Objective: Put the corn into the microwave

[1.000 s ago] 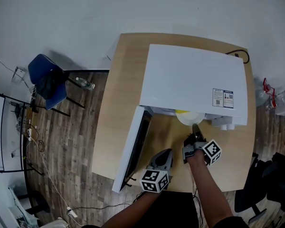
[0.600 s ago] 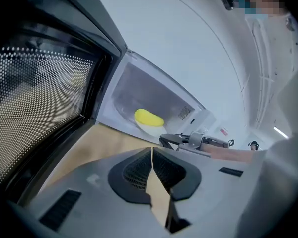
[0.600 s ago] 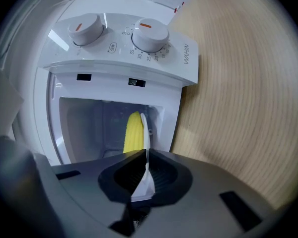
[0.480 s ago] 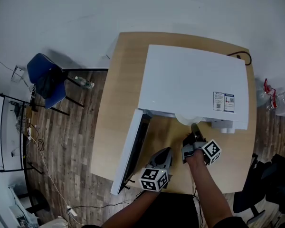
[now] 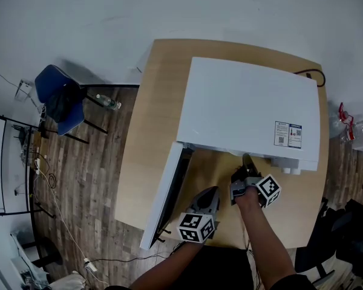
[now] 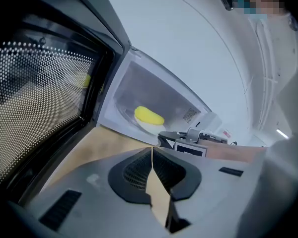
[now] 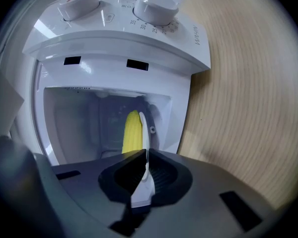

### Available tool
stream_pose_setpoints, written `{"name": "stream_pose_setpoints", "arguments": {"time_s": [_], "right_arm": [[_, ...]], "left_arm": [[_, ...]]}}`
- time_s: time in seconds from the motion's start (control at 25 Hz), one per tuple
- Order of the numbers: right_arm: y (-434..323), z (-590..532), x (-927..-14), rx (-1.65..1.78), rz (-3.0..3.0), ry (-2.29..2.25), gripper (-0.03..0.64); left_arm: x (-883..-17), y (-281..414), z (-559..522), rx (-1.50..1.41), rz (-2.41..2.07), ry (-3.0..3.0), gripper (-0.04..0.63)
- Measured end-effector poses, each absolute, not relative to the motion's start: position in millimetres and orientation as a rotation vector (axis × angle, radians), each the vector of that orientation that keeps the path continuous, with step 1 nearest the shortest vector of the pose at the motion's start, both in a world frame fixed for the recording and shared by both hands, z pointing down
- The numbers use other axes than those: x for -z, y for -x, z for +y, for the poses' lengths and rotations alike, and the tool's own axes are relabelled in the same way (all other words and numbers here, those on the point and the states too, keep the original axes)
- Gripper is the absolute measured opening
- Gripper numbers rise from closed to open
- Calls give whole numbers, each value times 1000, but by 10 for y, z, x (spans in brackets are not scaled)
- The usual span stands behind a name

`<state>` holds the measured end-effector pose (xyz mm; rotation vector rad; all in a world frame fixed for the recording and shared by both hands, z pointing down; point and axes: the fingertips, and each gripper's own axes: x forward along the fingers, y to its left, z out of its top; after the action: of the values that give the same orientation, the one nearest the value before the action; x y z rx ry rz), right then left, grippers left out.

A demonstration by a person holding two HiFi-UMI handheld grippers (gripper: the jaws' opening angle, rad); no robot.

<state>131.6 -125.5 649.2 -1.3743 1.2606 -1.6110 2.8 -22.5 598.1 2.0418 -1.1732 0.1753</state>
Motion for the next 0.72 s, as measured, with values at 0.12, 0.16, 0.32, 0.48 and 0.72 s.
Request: {"name": "stream_pose_setpoints", "arguments": {"time_s": [0.12,0.16,0.32,0.48,0.72], "right_arm": [[-1300,-1307,-6495,1615,1269,1377,74],[-1297,-1323,-6503,1617,1269,1376,74],[-1285,-1352,-6526,1620,1257,1372,74],[-1267,-1384,-6509,1602,1266,1362,75],[-1286,-1350,-6395,1564,1344,1368,118]], "left_arm": [[-5971,-10,-247,-167,-1183,-2037,14],[-5971,-2,-251,-167,-1186,-2035,14],[-5970,50,-265,-168,-1201,-2028,14],[-5968,119,-297,-165,-1212,-2025,14],[-5930,181,-289,-161,-1220,-2043,14]]}}
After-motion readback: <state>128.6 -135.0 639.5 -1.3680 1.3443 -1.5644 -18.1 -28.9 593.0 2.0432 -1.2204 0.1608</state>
